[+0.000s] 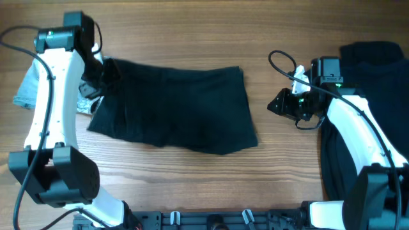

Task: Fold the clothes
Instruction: 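Grasp the black shorts' left end with the left gripper and fold rightward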

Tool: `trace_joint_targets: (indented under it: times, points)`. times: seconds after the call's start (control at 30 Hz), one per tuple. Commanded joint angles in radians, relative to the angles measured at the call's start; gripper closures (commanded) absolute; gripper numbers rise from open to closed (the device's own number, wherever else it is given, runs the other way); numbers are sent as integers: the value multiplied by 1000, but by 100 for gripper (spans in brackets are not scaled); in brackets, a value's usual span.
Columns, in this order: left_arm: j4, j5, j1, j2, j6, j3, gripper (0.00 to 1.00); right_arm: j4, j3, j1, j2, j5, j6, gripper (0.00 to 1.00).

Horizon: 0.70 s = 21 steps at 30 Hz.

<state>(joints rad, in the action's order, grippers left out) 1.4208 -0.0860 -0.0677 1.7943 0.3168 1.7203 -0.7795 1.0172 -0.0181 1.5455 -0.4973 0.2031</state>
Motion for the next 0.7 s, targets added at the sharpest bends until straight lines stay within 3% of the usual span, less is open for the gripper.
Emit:
trace_joint_targets:
  times: [0.0,0.2,0.33,0.4,0.67]
  points:
    - [-47,-101,76,-13,85,57,96,6,11,4,-23,-19,15,68]
    - [-153,-104,236,-10,250,56,96,-31,7,5,-6,60,5,67]
    - [-177,-103,288,-3,268,56,96,-28,2,35,40,-37,-153,69]
    - [-192,-123,305,1,269,56,96,-11,2,86,71,-42,-151,70]
    - [-228,-103,404,5,316,56,96,30,2,160,379,-17,-106,83]
